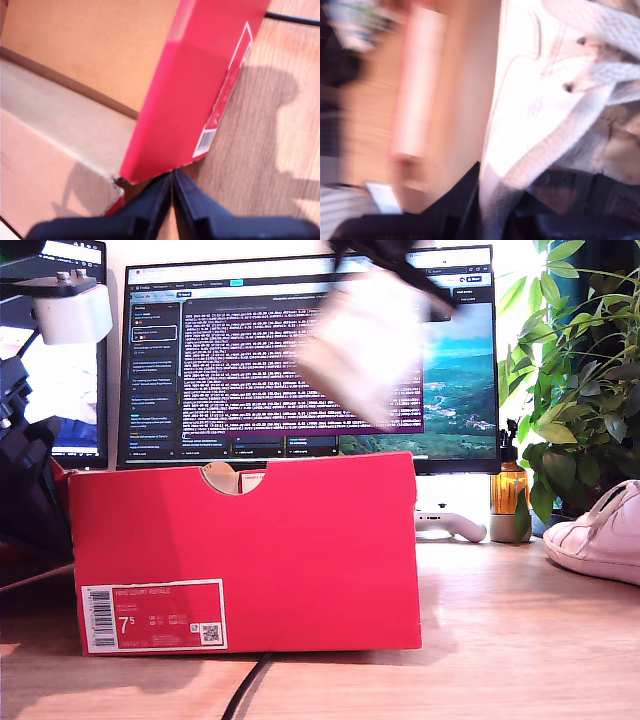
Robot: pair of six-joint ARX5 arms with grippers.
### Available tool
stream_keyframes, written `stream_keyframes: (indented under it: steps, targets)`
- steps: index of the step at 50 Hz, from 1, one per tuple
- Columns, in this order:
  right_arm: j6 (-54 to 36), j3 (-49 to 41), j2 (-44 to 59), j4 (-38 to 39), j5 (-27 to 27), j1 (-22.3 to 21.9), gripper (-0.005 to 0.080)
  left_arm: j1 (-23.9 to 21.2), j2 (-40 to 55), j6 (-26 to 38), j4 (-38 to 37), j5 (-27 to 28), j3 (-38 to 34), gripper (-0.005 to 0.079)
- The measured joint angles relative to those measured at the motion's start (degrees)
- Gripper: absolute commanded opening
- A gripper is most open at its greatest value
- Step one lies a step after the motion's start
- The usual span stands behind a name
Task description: Pack the white shoes by picking the first shoe and placing it inside the red shoebox, left side, then picking and rotating the second shoe and placing it in the shoebox
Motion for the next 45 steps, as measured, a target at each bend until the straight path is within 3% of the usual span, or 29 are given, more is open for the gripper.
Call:
stream_keyframes:
  steps: [22,36,45]
  targets:
    - [9.90,0.02,5.66,7.56,3.08,3.19,-0.0013,0.00,0.00,0.00,0.00,0.00,0.00,-0.0019]
    - [12.94,0.02,13.35,7.43,3.32,7.65,-0.0013,0.00,0.00,0.00,0.00,-0.02,0.00,-0.0019]
    - [12.92,0.02,13.60,7.41,4.74,7.56,-0.0013,0.00,0.00,0.00,0.00,-0.15,0.00,-0.0019]
